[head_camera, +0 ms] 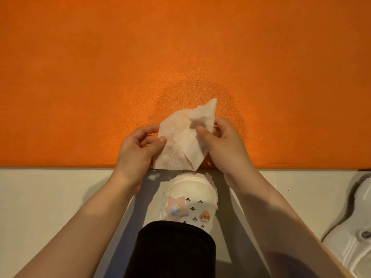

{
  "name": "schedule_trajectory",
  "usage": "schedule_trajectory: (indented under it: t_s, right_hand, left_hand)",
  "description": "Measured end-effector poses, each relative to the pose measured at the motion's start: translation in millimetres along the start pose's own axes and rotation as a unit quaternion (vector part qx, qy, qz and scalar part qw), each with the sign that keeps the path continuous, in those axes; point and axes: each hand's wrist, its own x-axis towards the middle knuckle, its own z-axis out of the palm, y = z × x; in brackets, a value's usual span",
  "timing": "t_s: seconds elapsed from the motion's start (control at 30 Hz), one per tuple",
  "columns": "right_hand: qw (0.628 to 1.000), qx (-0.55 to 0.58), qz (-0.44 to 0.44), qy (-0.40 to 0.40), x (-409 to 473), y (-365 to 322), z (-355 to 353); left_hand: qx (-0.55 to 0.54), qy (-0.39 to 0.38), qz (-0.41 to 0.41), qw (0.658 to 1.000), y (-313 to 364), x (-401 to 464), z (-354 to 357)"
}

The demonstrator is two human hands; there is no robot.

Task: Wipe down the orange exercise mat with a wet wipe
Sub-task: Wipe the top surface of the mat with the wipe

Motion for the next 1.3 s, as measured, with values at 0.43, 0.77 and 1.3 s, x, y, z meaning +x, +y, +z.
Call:
schedule_trajectory:
  t_s: [0.43,0.77,1.3]
  right_hand:
    - [0.812,-0.511,-0.276,-0.063,21,18,-2]
    - [0.733,-0.595,-0.324,-0.066,58,33,-4]
    - [0.639,-0.611,-0.42,-0.205,106,65,54]
  left_hand:
    - [0.574,-0.003,0.268,0.774,-57,33,-47]
    - [0.584,-0.027,0.27,0.765,-71,32,-51]
    - [0.646,0.094,0.263,0.711,-43,86,-92]
